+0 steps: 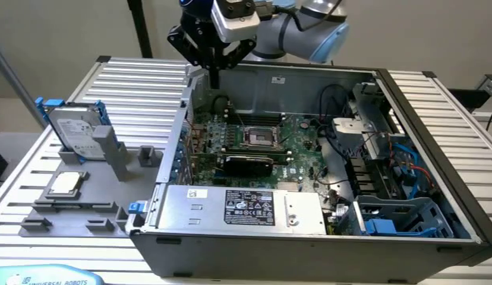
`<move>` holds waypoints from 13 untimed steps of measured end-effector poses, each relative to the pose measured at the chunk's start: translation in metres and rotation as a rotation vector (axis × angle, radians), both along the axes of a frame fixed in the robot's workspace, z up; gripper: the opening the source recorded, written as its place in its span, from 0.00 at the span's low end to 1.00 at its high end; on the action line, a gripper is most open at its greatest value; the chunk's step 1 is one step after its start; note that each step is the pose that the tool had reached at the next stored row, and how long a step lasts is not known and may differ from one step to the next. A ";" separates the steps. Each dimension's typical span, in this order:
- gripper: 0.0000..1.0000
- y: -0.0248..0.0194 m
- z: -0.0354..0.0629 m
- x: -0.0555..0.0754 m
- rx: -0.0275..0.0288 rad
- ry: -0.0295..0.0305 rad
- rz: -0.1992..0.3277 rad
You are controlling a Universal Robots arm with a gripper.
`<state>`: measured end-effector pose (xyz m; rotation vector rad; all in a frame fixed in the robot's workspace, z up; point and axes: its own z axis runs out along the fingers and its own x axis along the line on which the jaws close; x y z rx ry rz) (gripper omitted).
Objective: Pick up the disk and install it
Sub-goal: 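Reach for the disk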
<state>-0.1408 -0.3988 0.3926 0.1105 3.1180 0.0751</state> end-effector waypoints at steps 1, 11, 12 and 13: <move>0.11 0.0000 0.0000 -0.004 0.0001 0.0000 0.000; 0.11 0.0003 -0.0005 -0.050 0.0004 0.0000 0.000; 0.11 0.0005 -0.0007 -0.054 0.0003 0.0000 0.000; 0.11 0.0008 -0.0009 -0.059 0.0003 0.0000 0.000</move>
